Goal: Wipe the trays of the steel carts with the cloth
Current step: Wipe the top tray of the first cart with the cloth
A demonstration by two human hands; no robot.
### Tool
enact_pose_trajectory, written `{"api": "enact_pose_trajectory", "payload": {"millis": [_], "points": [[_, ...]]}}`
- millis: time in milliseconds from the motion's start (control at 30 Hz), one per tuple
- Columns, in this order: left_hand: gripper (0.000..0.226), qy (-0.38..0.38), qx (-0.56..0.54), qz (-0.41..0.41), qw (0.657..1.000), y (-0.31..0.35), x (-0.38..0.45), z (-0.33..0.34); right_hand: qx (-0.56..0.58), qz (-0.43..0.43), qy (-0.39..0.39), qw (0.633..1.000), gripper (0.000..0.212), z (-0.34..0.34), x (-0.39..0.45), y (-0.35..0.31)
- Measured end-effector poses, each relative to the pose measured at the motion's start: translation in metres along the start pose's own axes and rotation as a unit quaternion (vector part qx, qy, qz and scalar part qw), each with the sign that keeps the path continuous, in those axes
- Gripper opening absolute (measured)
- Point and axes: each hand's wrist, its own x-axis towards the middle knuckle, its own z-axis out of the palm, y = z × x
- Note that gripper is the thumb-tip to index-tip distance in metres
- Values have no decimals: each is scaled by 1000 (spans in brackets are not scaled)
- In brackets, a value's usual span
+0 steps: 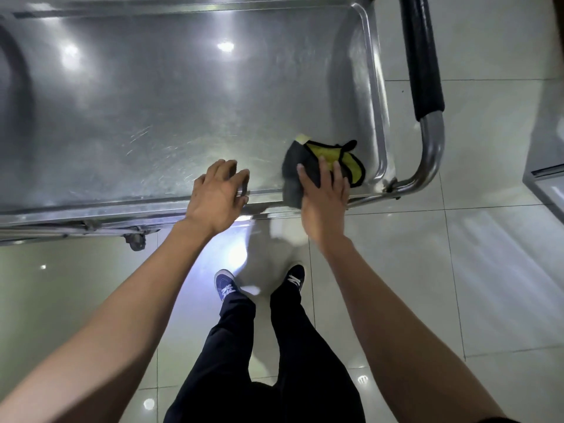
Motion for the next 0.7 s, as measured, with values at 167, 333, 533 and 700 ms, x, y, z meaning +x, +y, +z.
{"api": "enact_pose_trajectory", "payload": {"millis": [167, 333, 533, 700], "points": [[39, 25, -1, -35, 999, -17, -21, 9, 27, -69, -29, 997, 71, 20, -21, -73], [50, 14, -3, -12, 1000, -30, -30, 9, 49, -91, -28, 994, 74, 26, -23, -86], [38, 6, 10, -2, 1000, -18, -30, 9, -4, -61, 18, 998, 72, 20, -20, -38], [35, 11, 7, 32, 999, 7, -23, 15, -12, 8, 25, 1000, 70, 5, -14, 29]]}}
